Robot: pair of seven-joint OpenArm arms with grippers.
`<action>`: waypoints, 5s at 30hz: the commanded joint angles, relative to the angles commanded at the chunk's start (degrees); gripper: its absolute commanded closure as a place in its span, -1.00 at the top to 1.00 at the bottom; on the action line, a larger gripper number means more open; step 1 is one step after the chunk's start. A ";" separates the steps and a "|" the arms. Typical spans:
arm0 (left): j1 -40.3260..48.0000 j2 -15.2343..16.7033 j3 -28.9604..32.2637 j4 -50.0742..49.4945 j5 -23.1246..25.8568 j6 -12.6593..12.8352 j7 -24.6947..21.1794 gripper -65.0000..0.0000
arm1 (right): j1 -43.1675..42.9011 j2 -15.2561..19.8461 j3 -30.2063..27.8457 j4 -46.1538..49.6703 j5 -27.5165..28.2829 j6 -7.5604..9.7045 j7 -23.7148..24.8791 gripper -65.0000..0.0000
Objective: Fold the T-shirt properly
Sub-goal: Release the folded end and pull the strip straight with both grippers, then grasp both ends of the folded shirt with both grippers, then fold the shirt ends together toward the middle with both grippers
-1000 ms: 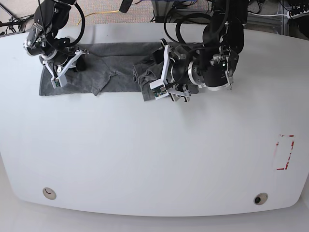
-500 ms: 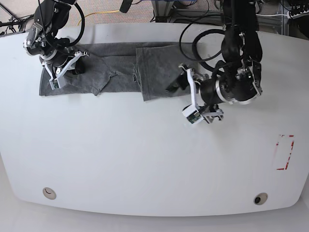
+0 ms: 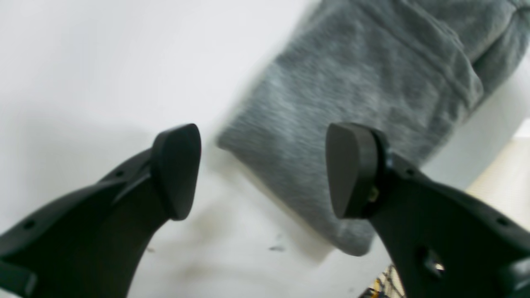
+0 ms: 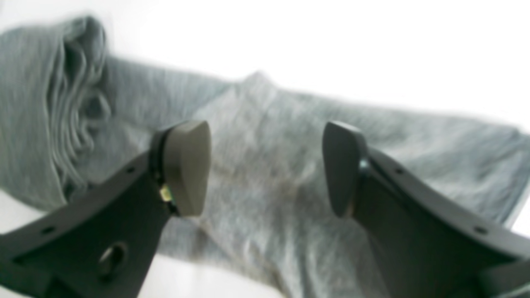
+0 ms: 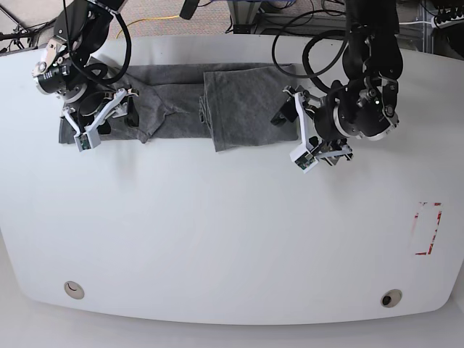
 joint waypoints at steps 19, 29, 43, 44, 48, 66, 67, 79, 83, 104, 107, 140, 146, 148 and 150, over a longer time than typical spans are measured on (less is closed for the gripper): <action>1.67 -2.73 -0.26 -21.36 0.00 0.26 -8.53 -0.72 | 12.04 17.14 18.02 -31.30 4.13 0.00 -7.56 0.71; -1.67 -12.04 -0.35 -24.53 0.00 0.26 -11.96 -0.71 | 7.74 19.43 17.93 -40.18 19.87 0.00 -7.56 0.71; -2.90 -17.85 -0.44 -24.18 -0.35 -0.09 -11.87 -0.71 | 2.46 13.63 13.71 -39.65 23.56 0.00 -7.74 0.71; -2.90 -17.85 -0.44 -24.18 -0.35 -0.09 -11.87 -0.71 | 2.11 13.19 13.01 -39.03 23.56 0.00 -7.74 0.71; -2.90 -17.76 -0.35 -24.09 -0.35 -0.09 -11.87 -0.71 | 1.67 9.23 9.93 -33.85 23.56 0.00 -7.74 0.71; -2.90 -16.70 -0.18 -14.51 -0.44 -0.18 -10.20 -0.70 | 3.43 4.75 0.09 -29.71 23.03 0.00 -5.45 -0.05; -2.90 -16.44 -0.26 -14.51 -0.44 -0.35 -10.20 -0.70 | 3.60 4.84 -0.79 -29.80 23.03 0.00 -5.10 -0.06; -1.14 -13.54 -10.46 -5.01 -0.35 -6.64 -10.11 -0.68 | 3.69 5.54 -2.29 -29.89 22.95 0.00 -2.90 -1.00; -0.35 -13.45 -13.45 -3.96 -0.44 -6.64 -10.11 -0.53 | 3.43 5.80 -2.29 -29.54 22.95 0.00 -2.81 -1.00; -0.88 -10.64 -6.15 -21.80 4.13 -6.64 -18.90 -0.51 | 1.67 5.80 -6.07 -7.03 23.30 0.00 -3.08 -1.00; -1.23 -10.29 -6.07 -21.80 5.10 -6.64 -18.90 -0.51 | 1.85 5.45 -9.23 -3.08 23.47 0.00 -3.08 -1.00; -0.88 -6.24 -6.51 -24.09 9.58 -6.64 -18.90 -0.51 | 8.53 -11.43 -38.15 1.58 10.29 0.00 0.18 -1.00; -1.05 -6.24 -6.51 -24.09 9.58 -6.64 -18.90 -0.51 | 10.11 -12.13 -42.11 -4.13 7.56 0.00 3.96 -1.00; -1.05 -6.24 -6.51 -24.09 9.58 -6.64 -18.90 -0.51 | 10.20 -11.87 -43.43 -6.15 7.47 0.00 6.07 -0.97; -1.14 -6.33 -6.51 -24.09 9.58 -6.64 -18.90 -0.51 | 10.73 -11.78 -44.31 -8.53 7.21 0.00 7.56 -0.78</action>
